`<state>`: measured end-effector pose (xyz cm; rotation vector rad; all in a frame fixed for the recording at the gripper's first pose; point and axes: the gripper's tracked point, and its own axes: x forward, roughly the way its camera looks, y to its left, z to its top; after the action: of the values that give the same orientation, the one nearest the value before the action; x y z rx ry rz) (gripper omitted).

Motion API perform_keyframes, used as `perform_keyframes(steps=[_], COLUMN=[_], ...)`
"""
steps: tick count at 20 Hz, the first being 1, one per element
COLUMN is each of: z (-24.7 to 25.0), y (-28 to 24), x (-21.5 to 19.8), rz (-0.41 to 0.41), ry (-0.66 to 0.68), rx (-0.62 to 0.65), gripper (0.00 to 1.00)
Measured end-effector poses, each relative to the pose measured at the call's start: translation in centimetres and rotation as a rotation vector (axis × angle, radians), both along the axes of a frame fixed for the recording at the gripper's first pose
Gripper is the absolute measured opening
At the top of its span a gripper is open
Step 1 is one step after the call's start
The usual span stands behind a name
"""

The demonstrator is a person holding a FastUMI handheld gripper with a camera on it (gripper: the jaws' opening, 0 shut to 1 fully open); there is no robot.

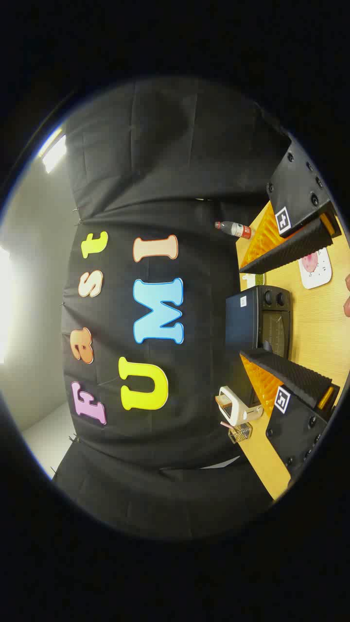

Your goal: Open the toaster oven, put the food inside, and close the toaster oven door.

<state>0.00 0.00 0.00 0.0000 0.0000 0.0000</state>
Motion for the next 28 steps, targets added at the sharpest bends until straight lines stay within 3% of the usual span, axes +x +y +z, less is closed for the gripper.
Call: perform_keyframes(steps=[16,28], z=[0.7,2.1], y=[1.3,3.7], x=[-1.1,0.6], rz=[0.023,0.020], ry=[-0.023,-0.020], rx=[-0.006,-0.027], gripper=[0.97,0.97])
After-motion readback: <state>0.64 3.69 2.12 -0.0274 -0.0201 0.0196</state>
